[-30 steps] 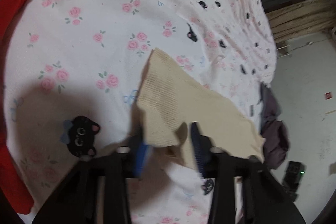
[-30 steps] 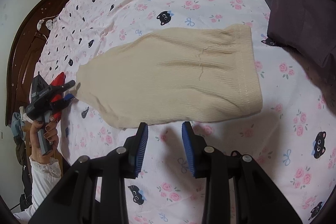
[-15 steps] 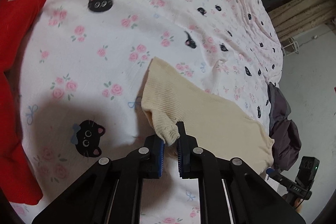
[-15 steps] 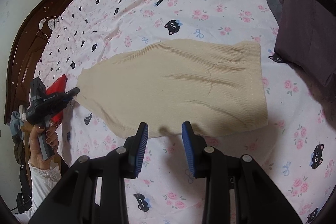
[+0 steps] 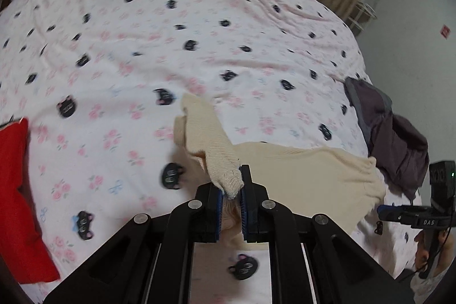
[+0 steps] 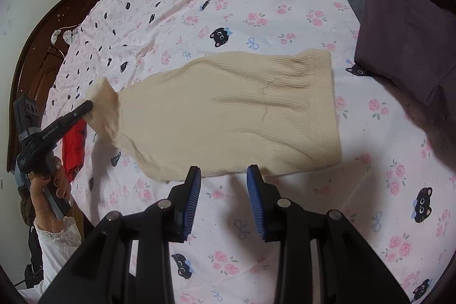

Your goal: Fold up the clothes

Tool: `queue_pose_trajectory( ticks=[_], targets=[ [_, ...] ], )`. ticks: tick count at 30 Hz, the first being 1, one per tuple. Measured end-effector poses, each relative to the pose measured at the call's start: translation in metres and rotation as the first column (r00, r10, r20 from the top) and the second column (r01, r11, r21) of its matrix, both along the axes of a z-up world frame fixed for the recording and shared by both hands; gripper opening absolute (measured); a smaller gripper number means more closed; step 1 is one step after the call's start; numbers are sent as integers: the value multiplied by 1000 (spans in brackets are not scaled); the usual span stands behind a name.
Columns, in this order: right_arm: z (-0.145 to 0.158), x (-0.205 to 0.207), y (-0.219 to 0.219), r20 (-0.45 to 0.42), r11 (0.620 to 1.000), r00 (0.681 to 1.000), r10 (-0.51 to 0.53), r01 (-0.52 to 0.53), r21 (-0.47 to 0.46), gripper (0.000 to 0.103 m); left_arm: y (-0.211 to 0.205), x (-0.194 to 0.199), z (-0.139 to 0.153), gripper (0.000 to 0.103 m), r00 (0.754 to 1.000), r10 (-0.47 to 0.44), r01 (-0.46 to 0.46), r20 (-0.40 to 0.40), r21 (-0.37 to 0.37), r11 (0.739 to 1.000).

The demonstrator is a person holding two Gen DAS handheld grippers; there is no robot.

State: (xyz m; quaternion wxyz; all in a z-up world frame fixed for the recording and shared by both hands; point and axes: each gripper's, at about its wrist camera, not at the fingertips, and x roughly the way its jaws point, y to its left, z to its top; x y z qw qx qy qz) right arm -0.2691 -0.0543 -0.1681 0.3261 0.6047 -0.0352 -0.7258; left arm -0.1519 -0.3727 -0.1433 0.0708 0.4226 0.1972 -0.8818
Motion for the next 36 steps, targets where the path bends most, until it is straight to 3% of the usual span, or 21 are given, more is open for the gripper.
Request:
queue_pose_trajectory(
  ticks=[18, 23, 28, 32, 36],
  targets=[
    [-10, -6, 55, 26, 999, 998, -50, 50, -10, 35, 155, -65, -11, 9, 962, -269, 272, 52, -51, 961],
    [-13, -5, 67, 32, 998, 998, -61, 61, -16, 35, 182, -72, -12, 9, 948, -316, 318, 49, -44, 947],
    [-15, -6, 76, 34, 997, 997, -72, 73, -15, 35, 203, -77, -26, 9, 927, -362, 369, 97, -57, 928],
    [-15, -6, 80, 34, 997, 996, -79, 80, -11, 35, 222, -76, -37, 10, 910, -392, 407, 135, -111, 907],
    [-17, -7, 82, 37, 996, 995, -87, 88, -10, 35, 234, -73, -38, 18, 905, -403, 422, 138, -159, 892]
  ],
)
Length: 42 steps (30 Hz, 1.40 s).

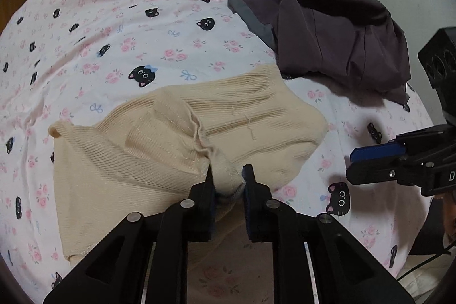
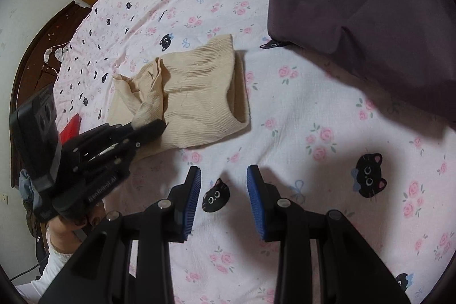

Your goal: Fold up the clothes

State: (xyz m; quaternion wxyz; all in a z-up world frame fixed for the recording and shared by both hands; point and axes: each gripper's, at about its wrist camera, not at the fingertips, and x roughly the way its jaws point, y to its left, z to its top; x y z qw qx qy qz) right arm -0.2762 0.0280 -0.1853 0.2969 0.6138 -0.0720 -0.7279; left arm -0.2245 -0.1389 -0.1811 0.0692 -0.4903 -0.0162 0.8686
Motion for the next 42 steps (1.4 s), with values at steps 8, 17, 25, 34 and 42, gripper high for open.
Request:
queue_pose_trajectory(
  ticks=[8, 17, 25, 34, 42],
  targets=[
    [1, -2, 1, -6, 1000, 1000, -12, 12, 3, 35, 6, 9, 16, 37, 998, -41, 42, -37, 32, 999],
    [20, -16, -11, -54, 1000, 999, 1, -1, 10, 35, -77, 49, 41, 38, 986, 163, -165, -29, -44, 985],
    [31, -49, -69, -83, 997, 994, 74, -73, 15, 35, -139, 69, 18, 39, 959, 284, -284, 11, 12, 959],
    [8, -78, -149, -57, 978, 978, 201, -198, 61, 35, -141, 58, -4, 39, 964, 259, -260, 65, 12, 966],
    [-6, -83, -160, 15, 968, 968, 249, -249, 19, 35, -144, 53, -8, 39, 964, 251, -254, 86, 31, 967]
  ],
)
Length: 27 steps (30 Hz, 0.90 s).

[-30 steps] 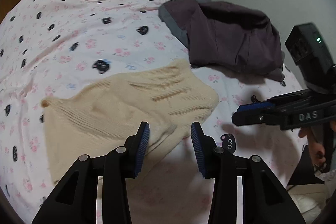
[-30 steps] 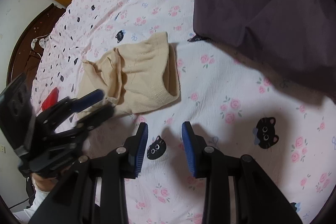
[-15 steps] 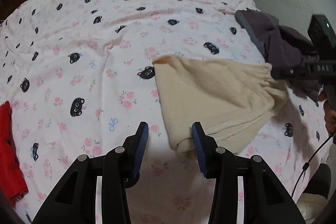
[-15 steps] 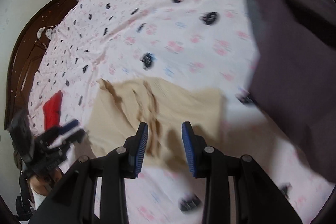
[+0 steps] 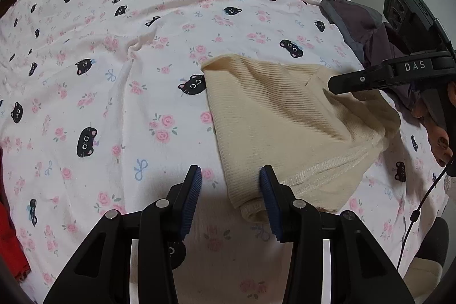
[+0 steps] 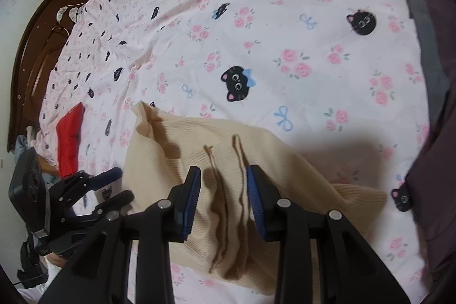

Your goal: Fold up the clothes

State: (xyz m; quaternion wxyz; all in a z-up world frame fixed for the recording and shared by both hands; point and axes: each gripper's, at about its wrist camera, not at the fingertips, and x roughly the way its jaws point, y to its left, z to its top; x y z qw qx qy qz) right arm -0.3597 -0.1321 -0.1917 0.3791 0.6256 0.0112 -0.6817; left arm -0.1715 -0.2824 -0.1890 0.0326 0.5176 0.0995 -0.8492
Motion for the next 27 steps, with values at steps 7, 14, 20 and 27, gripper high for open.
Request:
queue_pose_trajectory(
  ticks=[7, 14, 20, 27],
  targets=[
    [0, 1, -6, 31, 998, 999, 29, -27, -57, 35, 1, -1, -2, 39, 1000, 0, 0, 10, 3, 1000],
    [-4, 3, -12, 19, 999, 999, 43, -43, -10, 12, 0, -1, -5, 39, 1000, 1, -1, 19, 11, 1000],
    [9, 6, 6, -9, 998, 1000, -11, 11, -62, 7, -2, -1, -5, 39, 1000, 3, -4, 24, 21, 1000],
    [18, 9, 38, -52, 993, 994, -94, 89, -80, 7, -2, -1, -7, 42, 999, 16, -17, 33, 23, 1000]
  ],
)
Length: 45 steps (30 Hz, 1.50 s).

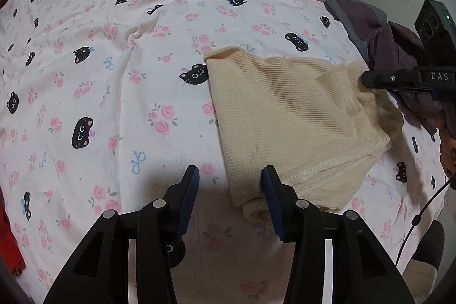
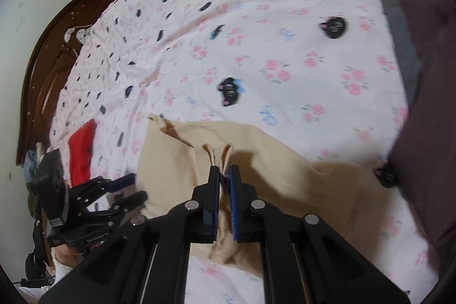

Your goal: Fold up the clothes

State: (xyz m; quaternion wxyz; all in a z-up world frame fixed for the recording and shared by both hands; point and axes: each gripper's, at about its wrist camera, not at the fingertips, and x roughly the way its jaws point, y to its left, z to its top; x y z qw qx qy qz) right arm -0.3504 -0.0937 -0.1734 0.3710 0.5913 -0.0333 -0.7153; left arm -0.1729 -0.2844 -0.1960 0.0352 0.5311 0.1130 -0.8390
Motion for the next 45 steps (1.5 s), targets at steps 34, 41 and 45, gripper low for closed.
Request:
queue_pose_trajectory(
  ticks=[34, 41, 45],
  targets=[
    [-28, -15, -16, 105, 996, 994, 0, 9, -91, 4, -2, 0, -4, 43, 1000, 6, -6, 13, 22, 1000],
    [-14, -18, 2, 80, 991, 996, -35, 45, -128, 3, -3, -1, -5, 44, 1000, 7, -8, 17, 29, 1000],
    [-14, -21, 17, 74, 992, 996, -58, 66, -107, 3, -2, -2, -5, 45, 1000, 7, -8, 20, 28, 1000]
  ],
)
